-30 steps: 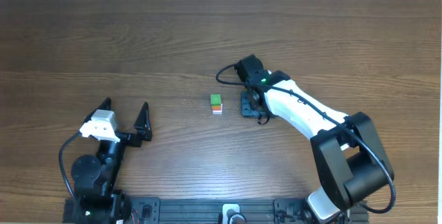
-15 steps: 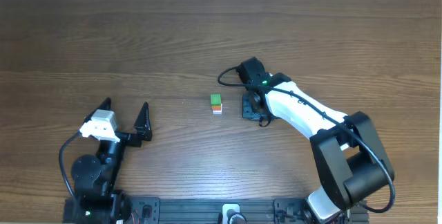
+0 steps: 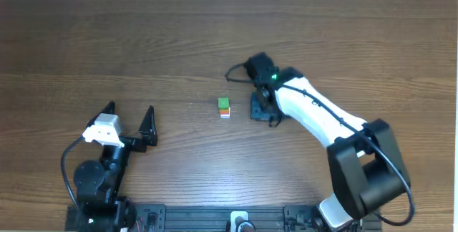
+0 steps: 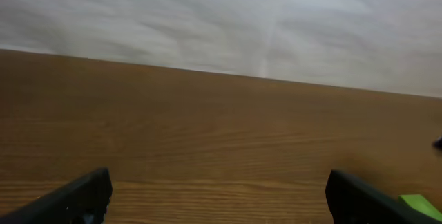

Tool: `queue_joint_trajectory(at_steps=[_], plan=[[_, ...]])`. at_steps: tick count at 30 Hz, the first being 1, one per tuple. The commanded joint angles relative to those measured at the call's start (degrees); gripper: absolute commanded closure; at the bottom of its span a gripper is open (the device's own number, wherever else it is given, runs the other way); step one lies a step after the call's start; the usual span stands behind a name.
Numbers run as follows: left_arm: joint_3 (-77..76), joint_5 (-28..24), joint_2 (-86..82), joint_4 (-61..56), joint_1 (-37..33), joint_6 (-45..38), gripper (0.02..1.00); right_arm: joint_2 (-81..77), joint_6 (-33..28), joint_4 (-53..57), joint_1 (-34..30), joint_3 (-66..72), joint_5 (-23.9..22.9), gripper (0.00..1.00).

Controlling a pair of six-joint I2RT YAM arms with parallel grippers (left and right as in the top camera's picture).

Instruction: Stack Cubes

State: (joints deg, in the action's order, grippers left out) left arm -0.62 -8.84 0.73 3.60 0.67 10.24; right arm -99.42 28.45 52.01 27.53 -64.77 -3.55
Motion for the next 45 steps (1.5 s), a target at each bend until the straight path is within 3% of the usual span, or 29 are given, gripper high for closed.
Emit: queue_joint_trajectory(at_steps=[1,6,16,45], plan=[[0.28,-0.55,-0.35,-0.02,-0.31,-0.85,0.018,3.54,1.36,8.94,2.29,-15.37,-1.36,0.879],[0.28,-0.55,-0.35,-0.02,-0.31,-0.85,0.018,1.88,5.29,15.26,7.98,-26.01,-2.49,0.904],[0.28,-0.55,-0.35,-0.02,-0.31,-0.85,0.018,-2.25,13.57,15.50,14.78,-26.73,-1.79,0.934],[0.28,-0.55,-0.35,0.00,-0.31,-0.85,0.018,-8.02,13.75,14.03,17.55,-26.73,-0.35,0.945]])
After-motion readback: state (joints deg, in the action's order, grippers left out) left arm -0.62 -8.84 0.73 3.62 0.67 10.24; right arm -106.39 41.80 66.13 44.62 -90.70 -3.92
